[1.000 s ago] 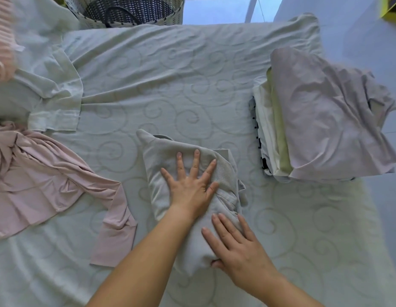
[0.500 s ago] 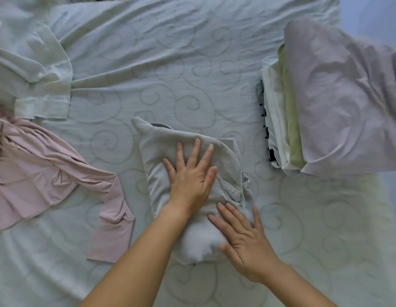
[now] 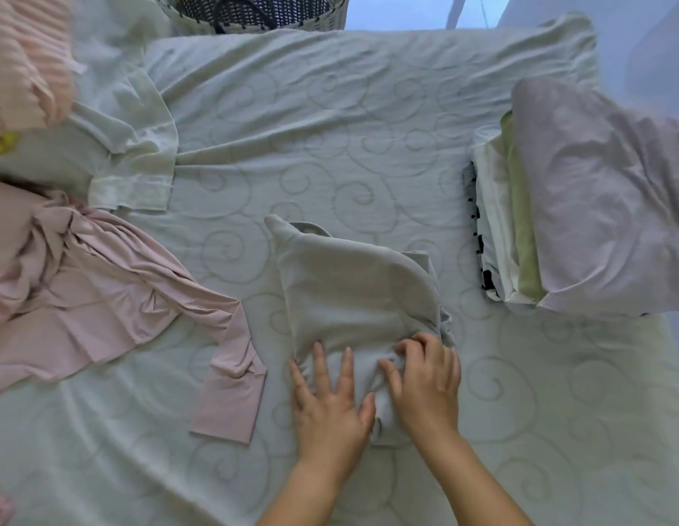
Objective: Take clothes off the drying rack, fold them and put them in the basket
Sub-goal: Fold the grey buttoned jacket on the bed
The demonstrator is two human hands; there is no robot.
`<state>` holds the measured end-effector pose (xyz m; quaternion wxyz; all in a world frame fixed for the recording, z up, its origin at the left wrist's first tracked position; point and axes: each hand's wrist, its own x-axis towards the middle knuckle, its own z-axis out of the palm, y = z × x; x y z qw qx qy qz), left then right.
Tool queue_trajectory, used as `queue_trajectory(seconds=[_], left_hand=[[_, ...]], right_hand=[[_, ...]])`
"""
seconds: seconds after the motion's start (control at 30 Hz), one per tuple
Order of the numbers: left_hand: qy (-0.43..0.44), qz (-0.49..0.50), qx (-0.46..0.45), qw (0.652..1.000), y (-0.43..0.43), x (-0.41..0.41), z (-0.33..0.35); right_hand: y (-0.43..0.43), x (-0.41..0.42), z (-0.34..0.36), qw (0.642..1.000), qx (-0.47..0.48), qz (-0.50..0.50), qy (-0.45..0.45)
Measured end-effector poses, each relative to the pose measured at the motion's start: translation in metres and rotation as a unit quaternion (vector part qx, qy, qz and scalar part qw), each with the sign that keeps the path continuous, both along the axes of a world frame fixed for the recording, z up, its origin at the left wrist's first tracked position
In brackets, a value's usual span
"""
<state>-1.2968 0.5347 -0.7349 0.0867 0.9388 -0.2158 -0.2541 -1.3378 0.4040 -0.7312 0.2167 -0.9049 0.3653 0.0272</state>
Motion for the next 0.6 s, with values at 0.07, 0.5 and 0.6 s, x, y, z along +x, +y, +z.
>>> queue_trajectory(seconds=[0.07,0.5,0.6], left_hand=[[0.003,0.024,-0.083,0.996,0.006,0.000,-0.001],[0.154,0.285,-0.381,0.866,-0.004,0.068,0.016],[0.131,0.271,-0.410,0.861,-0.004,0.065,0.042]], right_hand=[[0.002,0.001,-0.002,0.998,-0.018,-0.060,-0.025],[-0.045,0.021,0.016,0.948,0.263,-0.175,-0.030],[-0.042,0.020,0.035,0.941,0.287,-0.153,-0.096]])
